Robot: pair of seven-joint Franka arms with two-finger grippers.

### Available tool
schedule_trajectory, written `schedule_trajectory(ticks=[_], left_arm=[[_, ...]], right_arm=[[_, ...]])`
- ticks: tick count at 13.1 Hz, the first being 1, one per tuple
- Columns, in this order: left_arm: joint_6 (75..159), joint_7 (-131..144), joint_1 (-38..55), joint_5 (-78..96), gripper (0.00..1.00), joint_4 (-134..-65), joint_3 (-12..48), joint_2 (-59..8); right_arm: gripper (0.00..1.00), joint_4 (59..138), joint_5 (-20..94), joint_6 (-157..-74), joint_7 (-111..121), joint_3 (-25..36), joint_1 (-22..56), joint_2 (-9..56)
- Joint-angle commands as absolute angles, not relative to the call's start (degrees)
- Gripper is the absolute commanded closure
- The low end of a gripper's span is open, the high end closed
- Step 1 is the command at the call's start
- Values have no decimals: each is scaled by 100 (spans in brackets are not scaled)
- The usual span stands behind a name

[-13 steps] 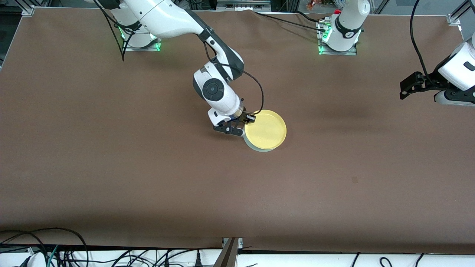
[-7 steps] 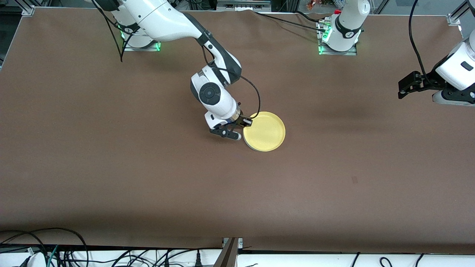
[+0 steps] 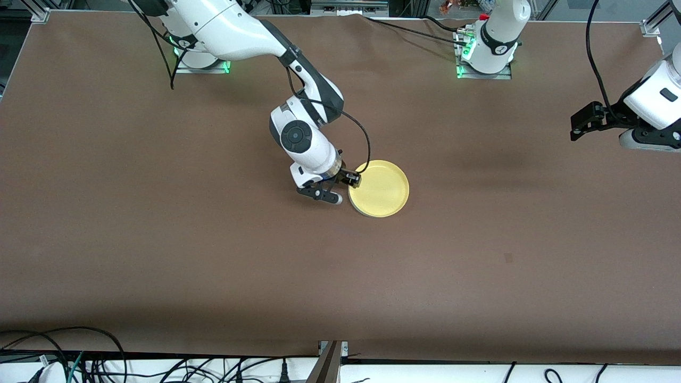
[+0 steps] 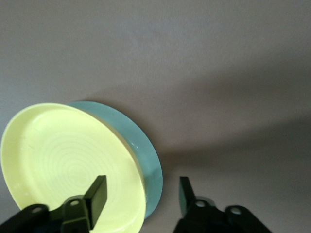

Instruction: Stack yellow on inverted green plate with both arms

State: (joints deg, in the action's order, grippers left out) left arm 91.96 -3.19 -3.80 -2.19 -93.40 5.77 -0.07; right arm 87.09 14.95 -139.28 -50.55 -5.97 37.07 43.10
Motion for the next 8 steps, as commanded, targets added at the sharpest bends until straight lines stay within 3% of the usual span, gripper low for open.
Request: schedule_trajectory(ticks=[1,8], left_arm=[[9158,-290,-396,-343,0,-9404,615,97],[9149,-290,-396,-343,0,-9404,615,97]], right_arm=[[0,8763,1547,-13554,-5115,-554,3446,3834],[0,8745,1459,-12674,-5019,807,3401,2690]])
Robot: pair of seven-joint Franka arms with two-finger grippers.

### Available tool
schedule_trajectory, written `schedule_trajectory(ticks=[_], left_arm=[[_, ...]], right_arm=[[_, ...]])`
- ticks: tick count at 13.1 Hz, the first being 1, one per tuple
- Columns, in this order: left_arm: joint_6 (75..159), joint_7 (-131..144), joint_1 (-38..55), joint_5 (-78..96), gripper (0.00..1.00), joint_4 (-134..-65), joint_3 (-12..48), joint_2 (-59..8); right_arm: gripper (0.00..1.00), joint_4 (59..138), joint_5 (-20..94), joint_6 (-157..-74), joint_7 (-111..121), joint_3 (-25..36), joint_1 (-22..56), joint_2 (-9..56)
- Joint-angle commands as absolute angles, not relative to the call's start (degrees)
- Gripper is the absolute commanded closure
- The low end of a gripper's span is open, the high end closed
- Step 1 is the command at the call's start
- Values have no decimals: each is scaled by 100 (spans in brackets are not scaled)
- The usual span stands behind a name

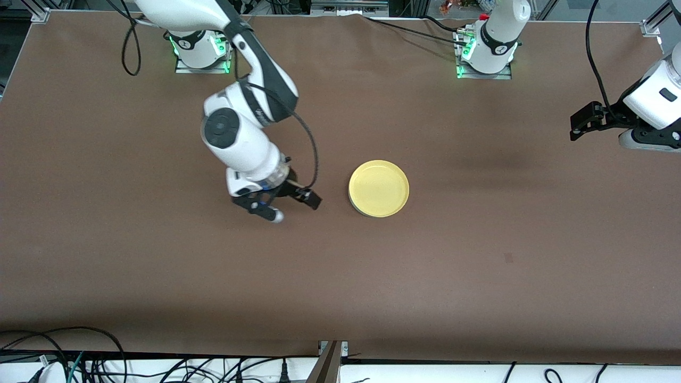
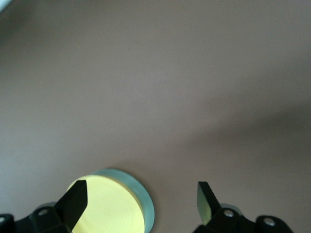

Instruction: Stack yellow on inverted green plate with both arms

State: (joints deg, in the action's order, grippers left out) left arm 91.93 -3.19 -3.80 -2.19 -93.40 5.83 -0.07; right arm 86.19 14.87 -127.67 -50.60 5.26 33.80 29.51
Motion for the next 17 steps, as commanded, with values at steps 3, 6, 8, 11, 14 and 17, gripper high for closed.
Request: schedule_trajectory(ticks=[3,6,8,11,14,17], left_arm=[[9150,-299,-396,-343,0,-9404,615,97],[9149,-290,-396,-343,0,-9396,615,88],[9158,-290,-396,-343,0,-9396,615,88],[9158,-237,-378,-343,0,-9387,685,88],[9149,-237,-387,-343,0,-9387,712,88],[9149,-237,-387,-334,0,-9378,712,88]], right_arm=[[0,8675,1424,-11879,-4835,1448,3401,2278],[0,8369,1433,-10734,-4107,2081,3401,2022],[0,8218,1424,-10277,-3650,2372,3384,1995],[0,8647,961,-9880,-2727,2321,3077,1339],[0,8771,398,-9275,-1709,1289,2009,872],[0,9489,-70,-9298,-1249,537,1319,283]])
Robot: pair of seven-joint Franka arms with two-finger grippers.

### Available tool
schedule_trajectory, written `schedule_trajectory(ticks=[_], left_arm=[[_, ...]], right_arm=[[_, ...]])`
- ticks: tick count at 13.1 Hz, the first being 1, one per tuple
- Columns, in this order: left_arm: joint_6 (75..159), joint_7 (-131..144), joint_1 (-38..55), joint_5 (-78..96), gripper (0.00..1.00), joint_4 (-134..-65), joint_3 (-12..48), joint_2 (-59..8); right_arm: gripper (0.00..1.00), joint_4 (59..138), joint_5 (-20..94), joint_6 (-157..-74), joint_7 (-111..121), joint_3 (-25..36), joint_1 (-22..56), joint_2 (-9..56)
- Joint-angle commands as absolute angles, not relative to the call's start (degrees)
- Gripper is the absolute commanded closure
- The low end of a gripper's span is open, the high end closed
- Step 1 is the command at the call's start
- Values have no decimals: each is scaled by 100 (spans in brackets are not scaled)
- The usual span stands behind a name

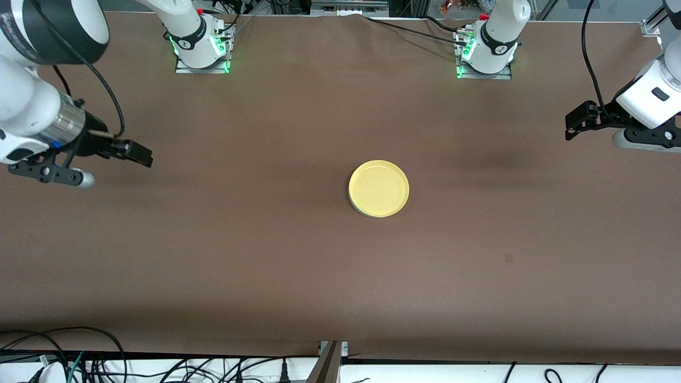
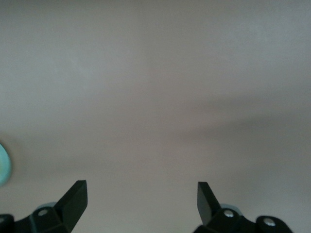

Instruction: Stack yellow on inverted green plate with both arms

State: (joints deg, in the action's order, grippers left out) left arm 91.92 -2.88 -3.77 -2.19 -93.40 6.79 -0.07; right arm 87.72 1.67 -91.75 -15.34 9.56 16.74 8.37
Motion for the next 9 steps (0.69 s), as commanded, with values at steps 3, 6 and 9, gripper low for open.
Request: schedule_trajectory(ticks=[3,6,9], left_arm=[[9158,-229,-387,-334,0,-9360,712,79],[9167,-298,-404,-290,0,-9352,721,70],[9167,-308,-404,-281,0,-9352,721,70]], right_arm=[[0,10404,-44,-9834,-871,510,1134,-289],[0,10327,-9,-9677,-765,545,1134,-308],[0,10318,-9,-9536,-301,580,1134,-308]])
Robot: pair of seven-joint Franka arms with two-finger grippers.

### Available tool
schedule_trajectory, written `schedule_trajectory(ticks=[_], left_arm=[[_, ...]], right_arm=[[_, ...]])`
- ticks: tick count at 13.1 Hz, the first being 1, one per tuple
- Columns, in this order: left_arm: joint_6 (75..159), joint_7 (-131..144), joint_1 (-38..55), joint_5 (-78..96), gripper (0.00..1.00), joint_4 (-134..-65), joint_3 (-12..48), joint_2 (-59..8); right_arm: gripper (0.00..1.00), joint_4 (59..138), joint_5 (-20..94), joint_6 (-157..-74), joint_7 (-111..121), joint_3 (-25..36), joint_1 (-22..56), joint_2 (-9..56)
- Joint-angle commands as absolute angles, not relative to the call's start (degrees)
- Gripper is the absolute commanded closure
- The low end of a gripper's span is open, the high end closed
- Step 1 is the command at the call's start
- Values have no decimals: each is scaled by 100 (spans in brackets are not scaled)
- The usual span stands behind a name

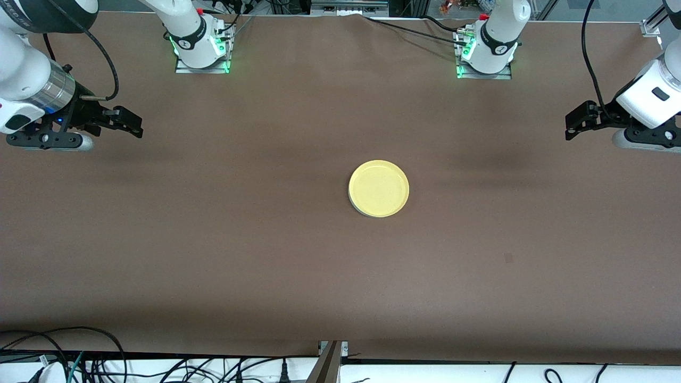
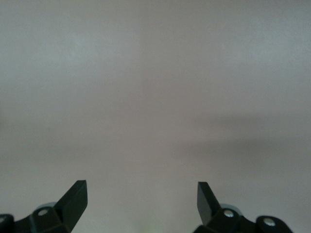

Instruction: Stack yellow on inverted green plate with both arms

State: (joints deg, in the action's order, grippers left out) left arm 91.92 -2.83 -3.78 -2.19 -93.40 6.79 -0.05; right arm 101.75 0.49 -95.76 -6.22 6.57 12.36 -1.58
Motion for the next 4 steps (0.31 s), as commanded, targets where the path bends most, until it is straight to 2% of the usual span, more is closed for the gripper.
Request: schedule_trajectory(ticks=[1,4], left_arm=[[9167,-308,-404,-281,0,-9352,721,70],[9167,-308,-404,-290,0,-9352,721,62]], right_arm=[[0,10318,-9,-9536,-273,589,1134,-308],[0,10310,-26,-9536,-264,580,1134,-316]])
